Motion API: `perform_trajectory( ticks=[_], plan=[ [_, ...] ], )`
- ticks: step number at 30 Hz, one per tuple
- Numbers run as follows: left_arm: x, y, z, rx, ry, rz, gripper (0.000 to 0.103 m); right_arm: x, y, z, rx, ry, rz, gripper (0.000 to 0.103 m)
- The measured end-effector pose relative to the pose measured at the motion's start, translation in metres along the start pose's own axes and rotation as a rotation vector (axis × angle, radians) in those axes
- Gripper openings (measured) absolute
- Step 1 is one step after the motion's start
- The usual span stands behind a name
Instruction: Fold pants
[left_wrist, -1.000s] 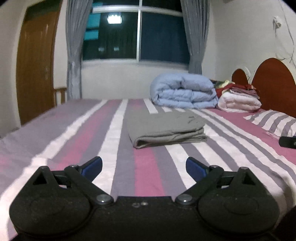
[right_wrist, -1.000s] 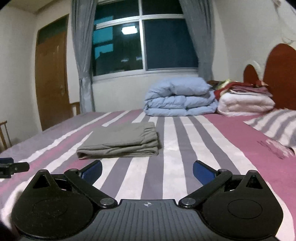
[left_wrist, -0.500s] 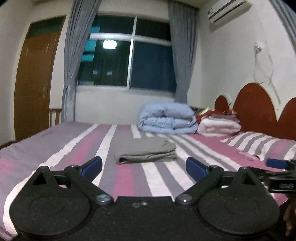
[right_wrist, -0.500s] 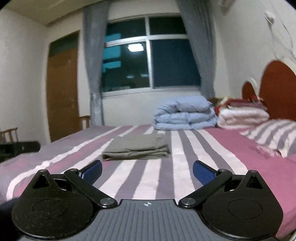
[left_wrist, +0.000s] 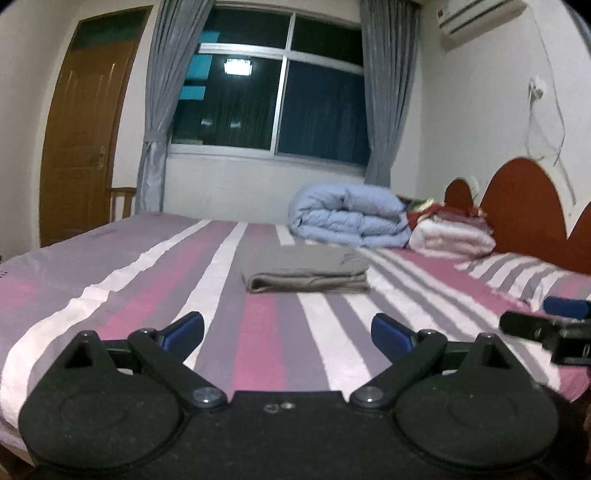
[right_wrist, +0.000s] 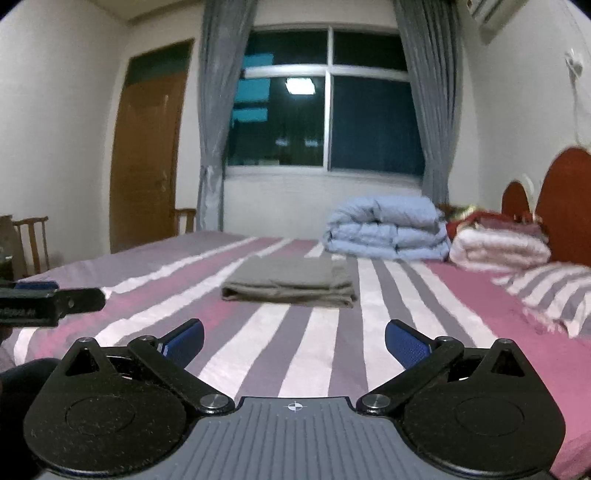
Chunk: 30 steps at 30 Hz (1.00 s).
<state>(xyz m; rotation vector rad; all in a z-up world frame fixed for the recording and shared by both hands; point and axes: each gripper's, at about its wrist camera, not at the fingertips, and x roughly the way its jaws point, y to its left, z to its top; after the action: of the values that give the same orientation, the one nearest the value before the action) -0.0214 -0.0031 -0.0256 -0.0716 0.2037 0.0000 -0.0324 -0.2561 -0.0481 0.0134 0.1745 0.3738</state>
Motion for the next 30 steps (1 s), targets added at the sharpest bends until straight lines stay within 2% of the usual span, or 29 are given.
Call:
perform_trajectory(
  ticks=[7, 11, 14, 30],
  plan=[
    [-0.013, -0.001, -0.005, -0.041, -0.033, -0.014, 0.091, -0.012, -0.005, -0.001, 0.027, -0.046, -0.003, 0.103],
    [-0.01, -0.006, -0.006, -0.028, -0.035, -0.024, 0.092, -0.008, -0.002, -0.002, 0.003, -0.036, 0.008, 0.103],
    [-0.004, -0.007, -0.007, -0.017, -0.007, -0.016, 0.092, -0.003, -0.004, -0.002, 0.008, -0.024, 0.01, 0.103],
    [-0.013, -0.006, -0.007, -0.022, -0.037, -0.025, 0.092, -0.005, -0.002, -0.004, 0.004, -0.03, 0.008, 0.103]
  ],
)
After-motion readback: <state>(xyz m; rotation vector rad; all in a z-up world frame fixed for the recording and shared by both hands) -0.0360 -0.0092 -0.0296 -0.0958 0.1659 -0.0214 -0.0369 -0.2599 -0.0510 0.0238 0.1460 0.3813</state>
